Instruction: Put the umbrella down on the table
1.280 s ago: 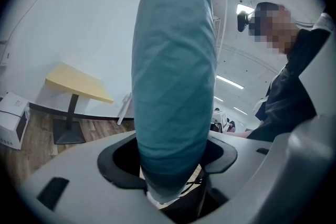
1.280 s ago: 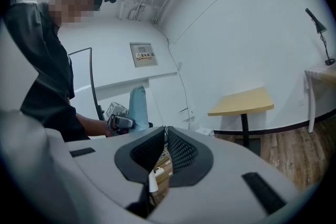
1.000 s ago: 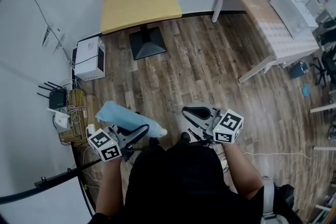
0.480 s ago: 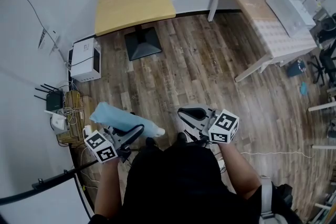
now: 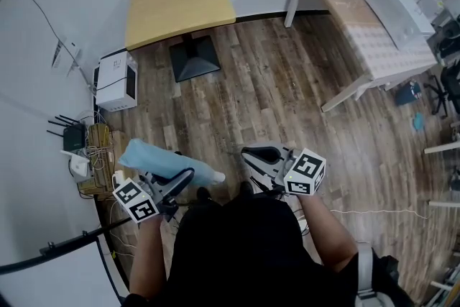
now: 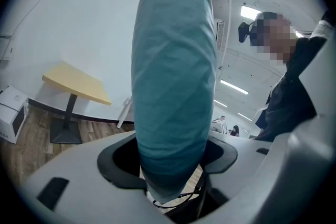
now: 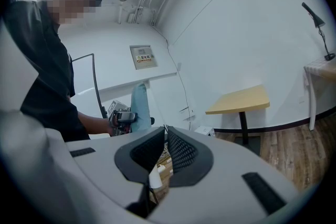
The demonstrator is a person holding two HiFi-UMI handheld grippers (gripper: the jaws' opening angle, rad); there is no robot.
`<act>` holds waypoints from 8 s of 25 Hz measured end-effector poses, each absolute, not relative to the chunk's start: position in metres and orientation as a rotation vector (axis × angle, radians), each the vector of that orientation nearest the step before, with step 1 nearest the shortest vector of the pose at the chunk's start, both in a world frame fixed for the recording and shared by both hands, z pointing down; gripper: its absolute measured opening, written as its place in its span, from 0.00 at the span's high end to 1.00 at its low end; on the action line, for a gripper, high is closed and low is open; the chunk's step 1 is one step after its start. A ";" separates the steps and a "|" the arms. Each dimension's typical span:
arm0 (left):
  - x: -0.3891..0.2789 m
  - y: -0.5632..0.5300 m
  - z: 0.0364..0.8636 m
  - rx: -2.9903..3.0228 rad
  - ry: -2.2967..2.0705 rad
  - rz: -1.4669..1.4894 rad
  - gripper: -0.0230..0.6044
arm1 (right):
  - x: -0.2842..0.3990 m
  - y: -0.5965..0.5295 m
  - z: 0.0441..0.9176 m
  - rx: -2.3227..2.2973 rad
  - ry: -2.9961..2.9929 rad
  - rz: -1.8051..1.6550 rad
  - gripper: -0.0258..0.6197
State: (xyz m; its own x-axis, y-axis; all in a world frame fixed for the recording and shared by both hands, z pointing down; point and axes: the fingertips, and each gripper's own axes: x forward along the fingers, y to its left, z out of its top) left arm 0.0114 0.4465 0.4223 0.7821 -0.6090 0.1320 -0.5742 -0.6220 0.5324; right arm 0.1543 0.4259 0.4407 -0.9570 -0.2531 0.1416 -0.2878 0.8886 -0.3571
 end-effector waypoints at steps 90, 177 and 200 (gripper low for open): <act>-0.245 -0.121 0.437 2.297 -0.887 -0.126 0.50 | -0.044 -0.128 0.467 0.574 -2.900 0.629 0.92; -0.120 -0.497 0.660 2.435 -0.182 1.512 0.50 | -0.005 -0.455 0.522 0.932 -2.718 0.786 0.92; -0.107 -0.488 0.685 2.445 -0.093 1.575 0.49 | 0.012 -0.440 0.531 0.976 -2.724 0.818 0.92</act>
